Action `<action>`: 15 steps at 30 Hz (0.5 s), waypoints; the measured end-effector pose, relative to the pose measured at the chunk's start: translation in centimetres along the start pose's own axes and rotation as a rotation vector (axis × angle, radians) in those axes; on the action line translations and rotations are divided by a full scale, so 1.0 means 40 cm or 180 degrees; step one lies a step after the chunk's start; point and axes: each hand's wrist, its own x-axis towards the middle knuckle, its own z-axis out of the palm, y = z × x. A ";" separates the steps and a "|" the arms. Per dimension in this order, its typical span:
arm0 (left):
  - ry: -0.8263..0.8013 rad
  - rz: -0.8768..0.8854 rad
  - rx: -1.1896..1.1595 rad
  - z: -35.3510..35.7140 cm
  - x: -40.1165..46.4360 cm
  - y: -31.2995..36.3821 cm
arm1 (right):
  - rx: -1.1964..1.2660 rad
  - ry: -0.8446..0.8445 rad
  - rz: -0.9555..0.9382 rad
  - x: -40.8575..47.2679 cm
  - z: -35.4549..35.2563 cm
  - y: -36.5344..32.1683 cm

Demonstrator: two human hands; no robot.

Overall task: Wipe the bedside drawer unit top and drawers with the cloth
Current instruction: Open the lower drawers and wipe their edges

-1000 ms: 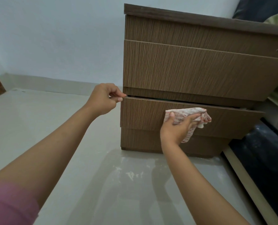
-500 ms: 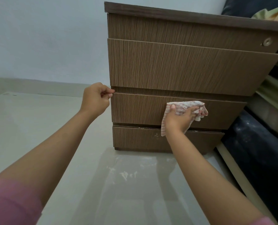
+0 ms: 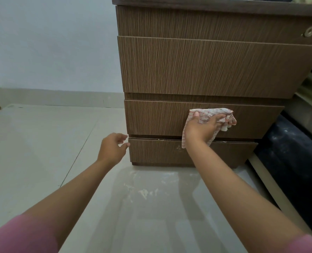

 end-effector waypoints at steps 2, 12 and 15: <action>-0.0014 -0.0039 -0.0026 0.010 0.004 -0.010 | 0.0011 0.0007 0.0040 0.002 0.004 0.001; -0.0014 -0.0221 -0.0323 0.025 0.035 -0.010 | -0.0072 0.0089 -0.0013 0.016 0.014 0.013; -0.0074 -0.0195 -0.0304 0.020 0.040 -0.009 | -0.0081 0.0089 -0.0016 0.016 0.014 0.019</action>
